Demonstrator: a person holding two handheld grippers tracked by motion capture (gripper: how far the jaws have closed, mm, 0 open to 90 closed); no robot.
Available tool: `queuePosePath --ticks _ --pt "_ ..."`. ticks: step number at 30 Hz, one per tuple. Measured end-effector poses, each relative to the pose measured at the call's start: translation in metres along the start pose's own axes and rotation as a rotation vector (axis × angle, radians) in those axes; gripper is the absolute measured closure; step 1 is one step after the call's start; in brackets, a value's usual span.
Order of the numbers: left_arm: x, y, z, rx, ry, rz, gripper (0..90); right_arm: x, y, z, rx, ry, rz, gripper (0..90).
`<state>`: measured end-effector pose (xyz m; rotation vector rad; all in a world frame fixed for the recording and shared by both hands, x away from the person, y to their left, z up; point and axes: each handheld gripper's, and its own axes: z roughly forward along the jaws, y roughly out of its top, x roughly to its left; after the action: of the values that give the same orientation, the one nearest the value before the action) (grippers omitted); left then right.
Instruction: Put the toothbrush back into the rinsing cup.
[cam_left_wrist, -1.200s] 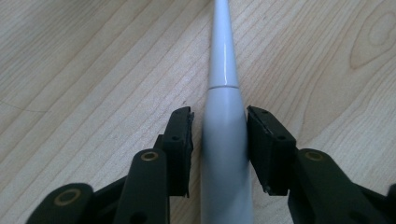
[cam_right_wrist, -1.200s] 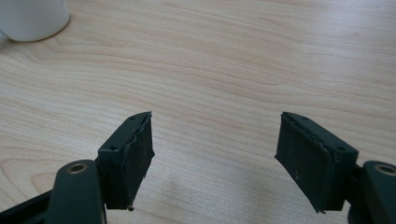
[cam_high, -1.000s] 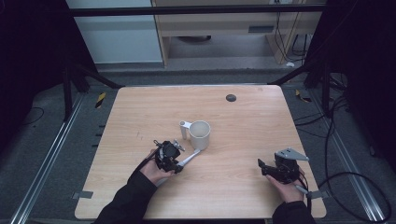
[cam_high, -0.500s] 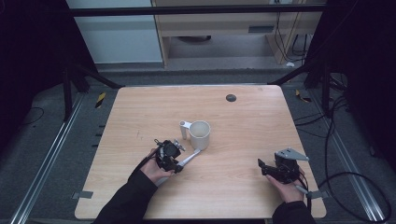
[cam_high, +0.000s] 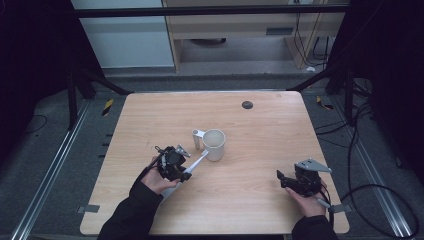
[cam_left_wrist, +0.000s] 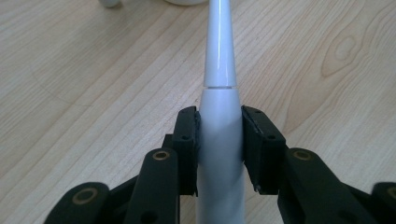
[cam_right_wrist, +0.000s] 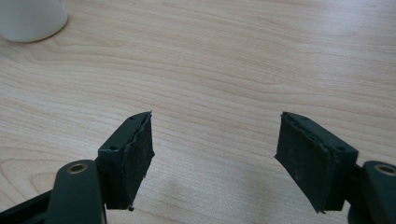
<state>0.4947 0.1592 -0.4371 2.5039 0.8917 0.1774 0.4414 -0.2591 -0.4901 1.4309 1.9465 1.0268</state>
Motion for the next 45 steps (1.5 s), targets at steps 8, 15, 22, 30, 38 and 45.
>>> queuePosePath --ticks 8,15,22,30,38,45 --pt "0.005 -0.006 -0.020 -0.074 0.034 -0.023 67.5 0.000 0.000 0.000 0.001 -0.001 0.001 27.1" --pt "0.005 -0.007 -0.033 -0.123 0.048 -0.026 67.5 0.000 0.000 0.000 0.000 -0.002 0.001 27.1" --pt "0.004 -0.005 -0.046 -0.181 0.063 -0.041 67.5 0.000 0.000 0.000 0.000 -0.003 0.002 27.1" --pt "0.005 -0.003 -0.063 -0.310 0.120 -0.061 67.5 0.000 0.000 0.000 -0.004 -0.006 -0.001 27.1" --pt "0.009 0.005 -0.078 -0.452 0.189 -0.079 67.5 0.000 0.000 0.000 -0.005 -0.008 -0.001 27.1" --pt "0.016 0.014 -0.086 -0.540 0.207 -0.113 67.5 0.000 0.000 0.000 -0.005 -0.007 -0.001 27.1"
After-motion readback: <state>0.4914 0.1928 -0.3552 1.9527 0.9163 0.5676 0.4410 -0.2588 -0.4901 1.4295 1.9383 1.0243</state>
